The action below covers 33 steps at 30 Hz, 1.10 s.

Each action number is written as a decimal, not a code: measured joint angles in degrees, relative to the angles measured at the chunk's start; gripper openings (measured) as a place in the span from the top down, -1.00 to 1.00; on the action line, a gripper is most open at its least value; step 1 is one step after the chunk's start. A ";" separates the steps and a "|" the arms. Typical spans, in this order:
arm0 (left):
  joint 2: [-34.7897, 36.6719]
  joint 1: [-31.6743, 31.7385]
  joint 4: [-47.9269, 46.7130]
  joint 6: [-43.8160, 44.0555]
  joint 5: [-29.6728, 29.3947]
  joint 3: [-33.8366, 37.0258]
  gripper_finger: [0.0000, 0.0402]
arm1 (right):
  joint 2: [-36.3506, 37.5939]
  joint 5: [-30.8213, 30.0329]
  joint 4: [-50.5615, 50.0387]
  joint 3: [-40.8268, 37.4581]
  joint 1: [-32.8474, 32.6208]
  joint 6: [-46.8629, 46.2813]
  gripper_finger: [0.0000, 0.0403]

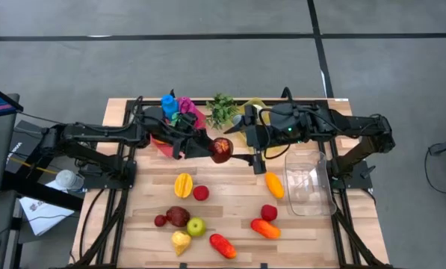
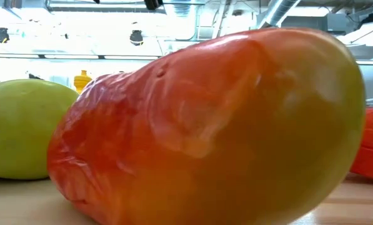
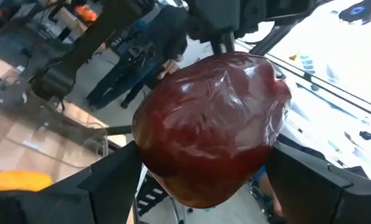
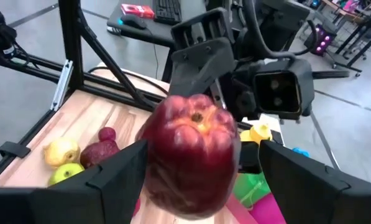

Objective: Pick & Place Food Item
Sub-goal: Put the top dark red apple into the transparent bin

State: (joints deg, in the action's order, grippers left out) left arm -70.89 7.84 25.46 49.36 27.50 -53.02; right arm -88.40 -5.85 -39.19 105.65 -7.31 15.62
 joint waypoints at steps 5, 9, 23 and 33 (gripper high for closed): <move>-1.28 0.06 1.17 -0.02 0.82 -0.04 -0.56 | 0.01 1.26 0.75 0.00 0.69 -0.08 -0.50; -2.07 0.35 5.33 0.28 0.99 -0.07 -0.56 | 0.00 4.53 0.46 0.00 0.71 -0.19 -0.50; -2.13 -0.17 5.12 0.58 1.59 0.05 -0.56 | -2.54 6.01 0.29 0.15 0.68 -0.16 -0.48; -2.26 -0.13 5.00 1.35 1.93 0.05 -0.56 | -1.78 5.96 -1.65 0.11 0.59 -2.23 0.07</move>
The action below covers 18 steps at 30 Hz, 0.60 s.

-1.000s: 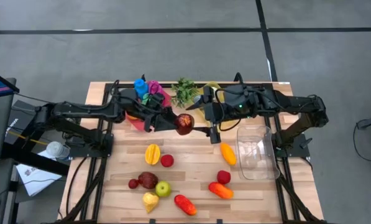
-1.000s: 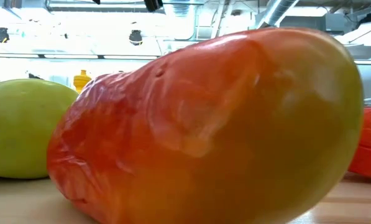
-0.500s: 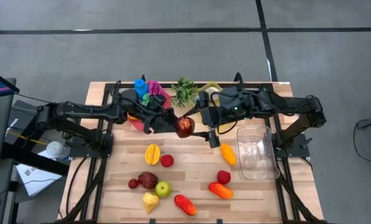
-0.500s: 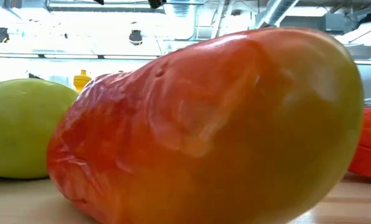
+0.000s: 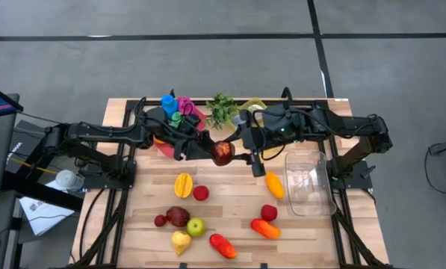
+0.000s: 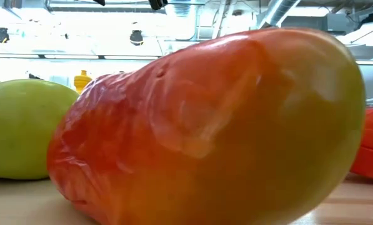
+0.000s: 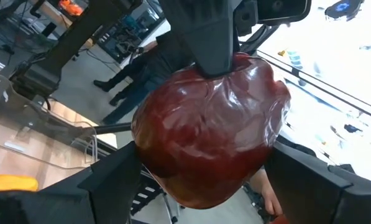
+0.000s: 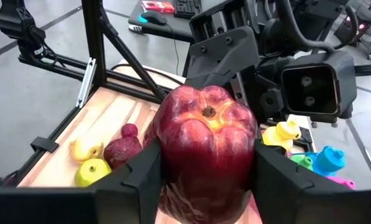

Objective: Pick & Place Food Item
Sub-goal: Put the top dark red apple into the transparent bin

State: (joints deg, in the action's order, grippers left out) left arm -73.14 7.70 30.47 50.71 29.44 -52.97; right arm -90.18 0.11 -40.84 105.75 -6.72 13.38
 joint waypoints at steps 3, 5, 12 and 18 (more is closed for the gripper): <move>-0.02 0.00 0.06 0.32 0.11 0.00 -0.56 | 0.03 -0.03 -0.12 0.00 -0.04 -1.43 0.07; -0.01 0.00 -0.04 0.42 0.91 0.00 -0.56 | 0.31 -0.07 -0.32 -0.04 -0.08 -2.38 0.07; 2.91 0.17 -4.80 -0.02 5.87 -0.48 -0.56 | 4.66 -0.25 -8.59 -0.18 -2.18 -7.29 -0.03; 6.25 0.15 -11.53 -1.43 9.99 -0.17 -0.56 | 9.47 -0.84 -31.22 -0.20 -4.22 -24.82 0.07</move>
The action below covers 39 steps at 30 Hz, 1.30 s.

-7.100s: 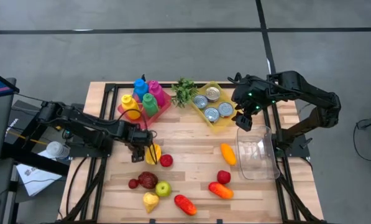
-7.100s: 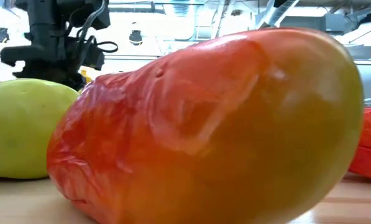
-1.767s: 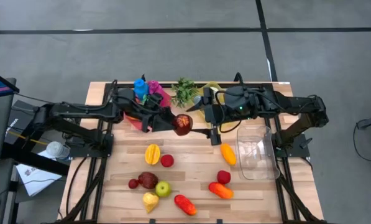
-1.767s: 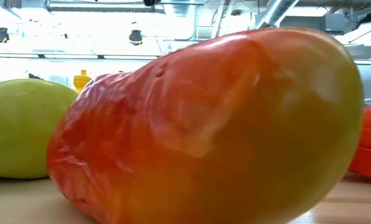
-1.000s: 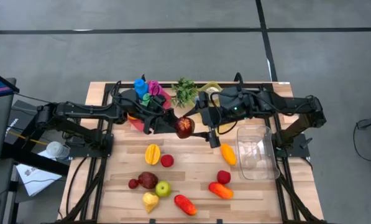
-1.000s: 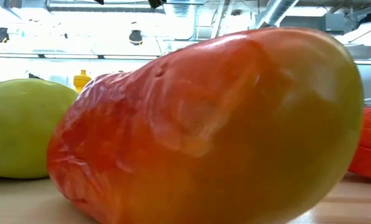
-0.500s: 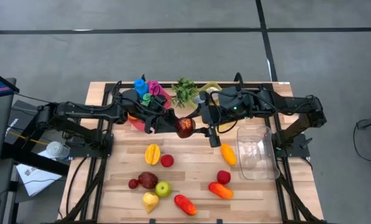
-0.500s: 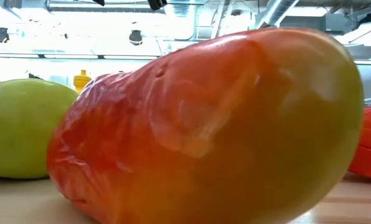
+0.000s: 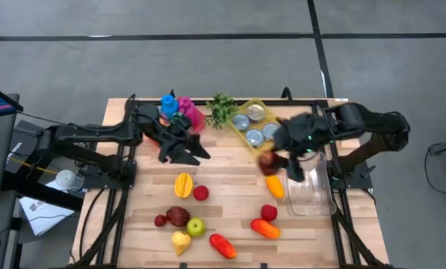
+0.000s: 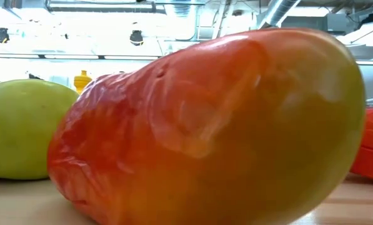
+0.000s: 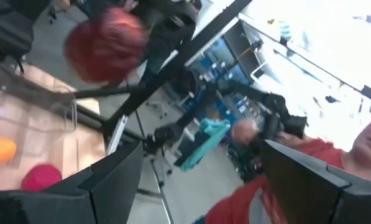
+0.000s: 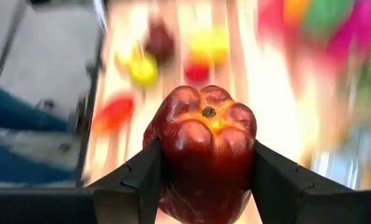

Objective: Pick & Place Food Item
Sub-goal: Put the top dark red apple into the transparent bin

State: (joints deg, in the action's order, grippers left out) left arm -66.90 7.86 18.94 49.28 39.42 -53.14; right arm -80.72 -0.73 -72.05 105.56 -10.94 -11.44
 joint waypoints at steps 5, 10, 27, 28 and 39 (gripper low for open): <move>4.37 0.00 -14.32 -5.59 0.20 0.08 -0.56 | 1.09 -5.04 -18.05 -1.41 -3.67 -19.17 -0.03; 8.38 0.00 -24.63 -9.73 -4.42 0.08 -0.56 | 5.98 -7.36 -15.52 -12.64 -7.14 -32.26 -0.04; 12.72 0.71 -27.74 -11.98 -8.18 0.11 -0.56 | 8.88 -9.25 -7.60 -53.47 -2.61 -41.89 -0.15; 12.96 0.76 -27.99 -11.96 -8.20 0.11 -0.56 | 9.02 -8.93 -6.82 -54.45 -2.12 -41.64 -0.17; 14.13 0.74 -28.14 -11.76 -8.40 0.13 -0.56 | 9.18 -1.14 -1.93 -55.71 1.55 -37.42 -0.82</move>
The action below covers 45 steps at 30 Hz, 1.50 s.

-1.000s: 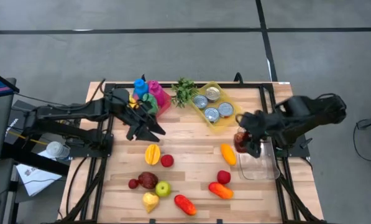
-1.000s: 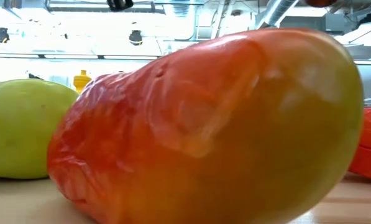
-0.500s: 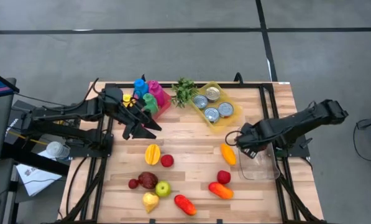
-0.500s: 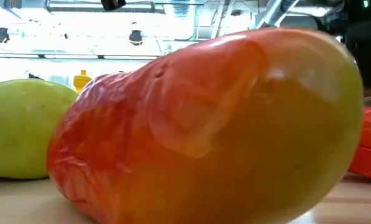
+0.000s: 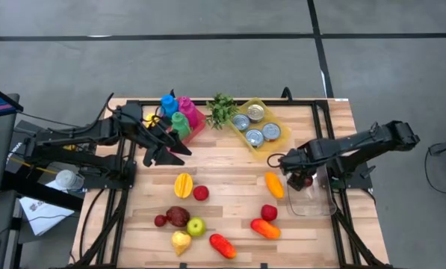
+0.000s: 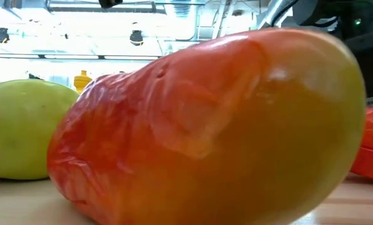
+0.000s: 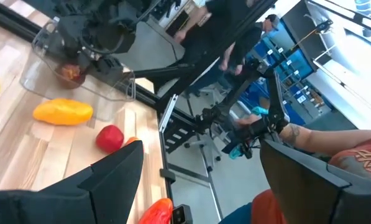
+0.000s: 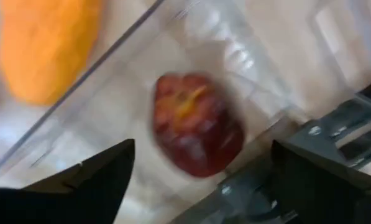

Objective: Pick & Place Food Item
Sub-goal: Put the top dark red apple into the transparent bin, then put the mango into the transparent bin

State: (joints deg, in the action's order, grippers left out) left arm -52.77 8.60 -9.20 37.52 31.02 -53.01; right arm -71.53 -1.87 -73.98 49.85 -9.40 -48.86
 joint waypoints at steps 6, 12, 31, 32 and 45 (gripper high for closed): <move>1.31 0.00 0.12 0.18 0.09 0.00 -0.56 | -0.02 3.53 -0.56 7.80 0.62 1.38 -0.98; 3.81 0.01 -2.34 0.22 0.23 0.00 -0.56 | -4.57 3.09 -0.68 18.75 2.10 3.68 -0.95; 7.95 0.00 -6.72 -0.67 0.17 0.00 -0.56 | -39.12 4.67 -4.04 33.22 6.64 16.33 -0.93; 8.09 0.00 -6.94 -1.14 0.17 0.00 -0.56 | -39.85 5.39 -2.97 33.22 7.10 16.71 -0.93; 8.17 0.00 -9.50 -1.70 0.18 0.00 -0.56 | -43.65 10.73 0.20 27.99 8.59 17.40 -0.91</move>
State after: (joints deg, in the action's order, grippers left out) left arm -44.60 8.60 -18.70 35.81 31.20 -53.01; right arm -115.18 8.86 -73.78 77.84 -0.81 -31.46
